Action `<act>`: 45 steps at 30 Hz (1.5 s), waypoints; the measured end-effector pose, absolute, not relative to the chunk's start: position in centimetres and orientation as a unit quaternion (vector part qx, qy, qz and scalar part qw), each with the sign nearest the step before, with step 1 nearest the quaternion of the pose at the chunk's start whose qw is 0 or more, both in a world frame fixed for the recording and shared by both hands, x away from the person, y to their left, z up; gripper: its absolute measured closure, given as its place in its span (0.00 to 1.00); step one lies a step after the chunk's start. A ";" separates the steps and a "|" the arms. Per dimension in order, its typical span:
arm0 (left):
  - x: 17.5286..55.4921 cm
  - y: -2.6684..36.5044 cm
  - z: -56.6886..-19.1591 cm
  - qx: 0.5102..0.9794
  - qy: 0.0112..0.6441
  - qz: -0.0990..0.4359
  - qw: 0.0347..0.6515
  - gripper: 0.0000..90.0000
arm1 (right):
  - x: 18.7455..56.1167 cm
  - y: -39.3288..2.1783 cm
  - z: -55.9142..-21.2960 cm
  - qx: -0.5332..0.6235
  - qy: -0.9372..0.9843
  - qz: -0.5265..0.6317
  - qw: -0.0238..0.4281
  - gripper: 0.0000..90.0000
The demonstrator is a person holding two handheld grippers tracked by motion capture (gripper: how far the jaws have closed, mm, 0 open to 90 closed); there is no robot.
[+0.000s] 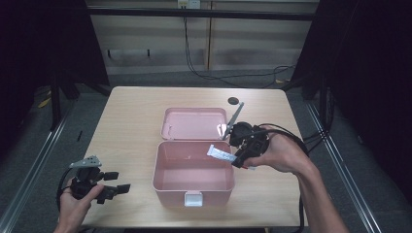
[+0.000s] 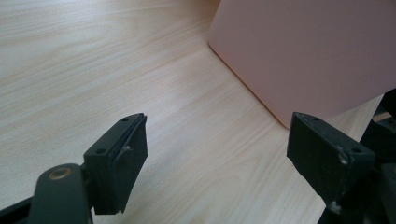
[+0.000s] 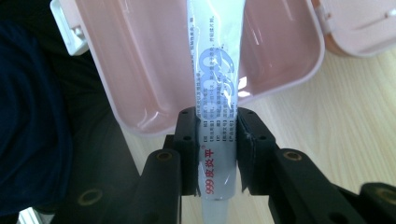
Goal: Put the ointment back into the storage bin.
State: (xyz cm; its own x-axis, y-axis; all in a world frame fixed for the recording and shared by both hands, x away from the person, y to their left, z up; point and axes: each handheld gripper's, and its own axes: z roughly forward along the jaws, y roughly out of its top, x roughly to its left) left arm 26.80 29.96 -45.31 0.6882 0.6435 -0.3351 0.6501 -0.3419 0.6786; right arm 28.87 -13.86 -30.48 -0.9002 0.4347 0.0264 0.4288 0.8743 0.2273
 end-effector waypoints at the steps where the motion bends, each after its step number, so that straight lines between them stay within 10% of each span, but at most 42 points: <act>1: 26.8 30.0 -45.3 0.819 0.395 -0.004 0.416 0.22 | 29.0 -13.6 -30.6 0.218 0.969 0.116 0.011 0.80; 45: 26.8 29.9 -45.3 0.820 0.392 -0.006 0.417 0.22 | 30.7 -2.0 -38.0 0.107 0.990 0.052 -0.077 0.80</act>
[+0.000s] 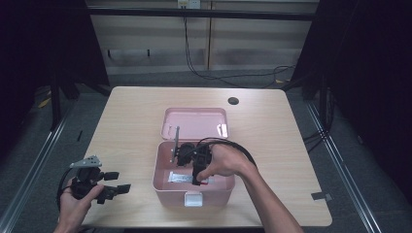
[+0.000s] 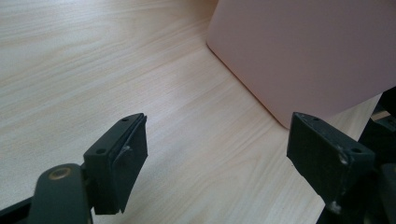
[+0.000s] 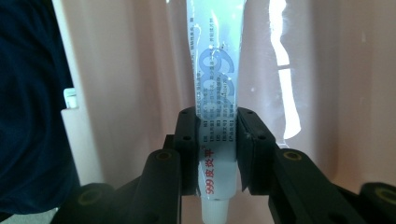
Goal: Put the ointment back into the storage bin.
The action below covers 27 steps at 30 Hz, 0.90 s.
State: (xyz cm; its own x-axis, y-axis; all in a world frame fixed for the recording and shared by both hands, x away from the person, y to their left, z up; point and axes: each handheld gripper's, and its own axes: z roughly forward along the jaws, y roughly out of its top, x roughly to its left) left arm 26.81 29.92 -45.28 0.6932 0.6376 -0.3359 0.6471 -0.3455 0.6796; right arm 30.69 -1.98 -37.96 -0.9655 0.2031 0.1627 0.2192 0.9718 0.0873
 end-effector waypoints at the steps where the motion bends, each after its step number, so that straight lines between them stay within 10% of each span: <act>1: 26.8 29.9 -45.3 0.820 0.392 -0.005 0.417 0.22 | 30.7 -1.9 -38.2 -0.103 -0.990 -0.055 0.079 0.80; 27: 26.8 29.9 -45.3 0.820 0.392 -0.006 0.416 0.22 | 31.0 -1.1 -42.4 -0.073 -0.990 -0.025 0.114 0.80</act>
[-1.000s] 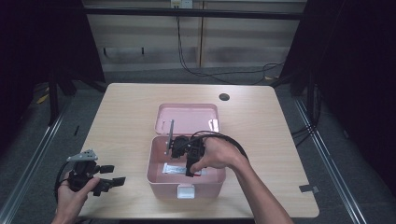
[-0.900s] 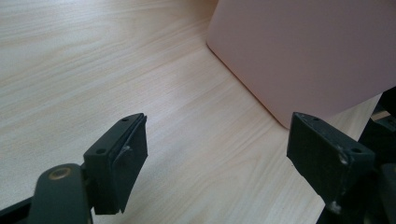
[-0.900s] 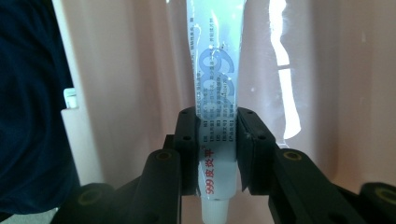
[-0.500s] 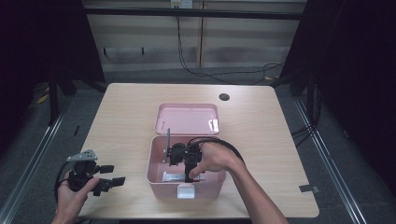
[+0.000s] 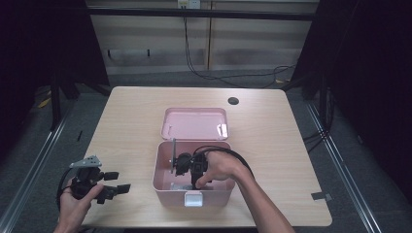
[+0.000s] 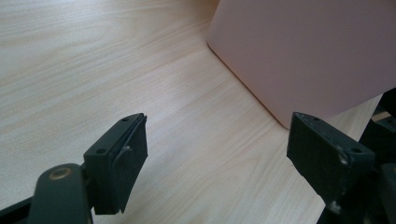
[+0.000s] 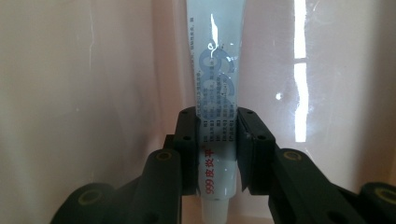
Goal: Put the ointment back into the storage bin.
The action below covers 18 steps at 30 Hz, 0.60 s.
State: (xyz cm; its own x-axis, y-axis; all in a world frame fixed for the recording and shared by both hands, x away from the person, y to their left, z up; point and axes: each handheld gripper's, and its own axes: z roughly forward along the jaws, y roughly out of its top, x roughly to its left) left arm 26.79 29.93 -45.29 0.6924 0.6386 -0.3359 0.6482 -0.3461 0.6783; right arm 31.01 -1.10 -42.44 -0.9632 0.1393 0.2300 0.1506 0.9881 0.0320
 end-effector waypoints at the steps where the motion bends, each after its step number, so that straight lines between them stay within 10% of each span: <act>1: 26.8 29.9 -45.3 0.820 0.393 -0.006 0.417 0.22 | 31.1 -1.1 -42.5 -0.075 -0.991 -0.021 0.112 0.80; 18: 26.8 30.0 -45.3 0.819 0.397 -0.003 0.415 0.24 | 31.2 -0.2 -44.5 -0.069 -0.989 -0.007 0.128 0.80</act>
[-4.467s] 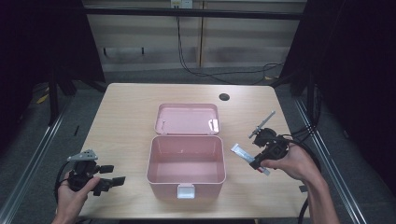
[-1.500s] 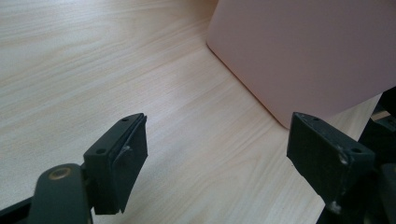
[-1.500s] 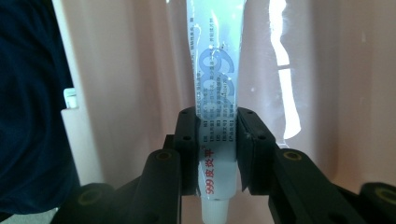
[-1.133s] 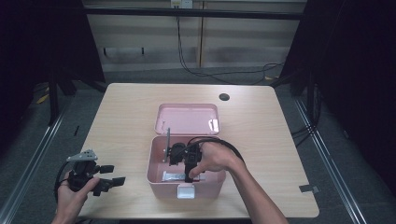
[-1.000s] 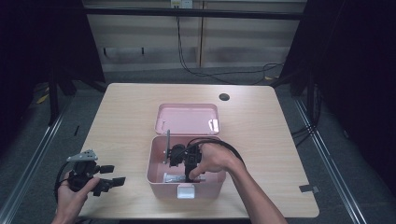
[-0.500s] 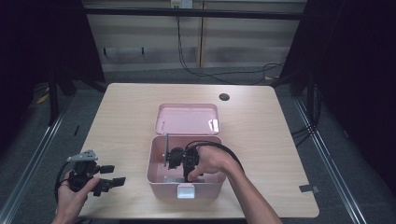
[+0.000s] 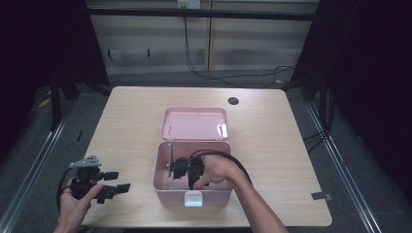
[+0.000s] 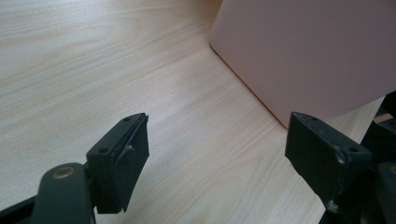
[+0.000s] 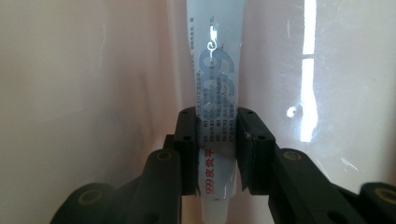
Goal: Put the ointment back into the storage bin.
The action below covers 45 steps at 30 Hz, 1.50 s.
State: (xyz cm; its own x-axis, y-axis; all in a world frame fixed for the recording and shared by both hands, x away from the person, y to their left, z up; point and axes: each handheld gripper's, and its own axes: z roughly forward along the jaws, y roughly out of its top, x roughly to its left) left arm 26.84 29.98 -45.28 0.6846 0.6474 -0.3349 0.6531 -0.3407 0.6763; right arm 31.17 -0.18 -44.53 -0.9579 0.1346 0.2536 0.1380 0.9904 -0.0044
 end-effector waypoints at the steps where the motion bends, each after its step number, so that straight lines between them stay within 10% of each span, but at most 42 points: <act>1: 26.8 30.0 -45.3 0.819 0.397 -0.004 0.415 0.24 | 31.2 -0.2 -44.7 -0.070 -0.989 -0.012 0.128 0.80; 45: 26.8 30.0 -45.3 0.818 0.397 -0.005 0.417 0.24 | 31.1 -0.1 -45.5 -0.076 -0.985 -0.022 0.152 0.75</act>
State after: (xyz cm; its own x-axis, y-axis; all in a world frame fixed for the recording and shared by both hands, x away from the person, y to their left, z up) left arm 26.80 29.97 -45.28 0.6849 0.6448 -0.3393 0.6533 -0.3372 0.6779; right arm 31.06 -0.07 -45.54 -0.9418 0.1440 0.3036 0.1574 0.9873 0.0199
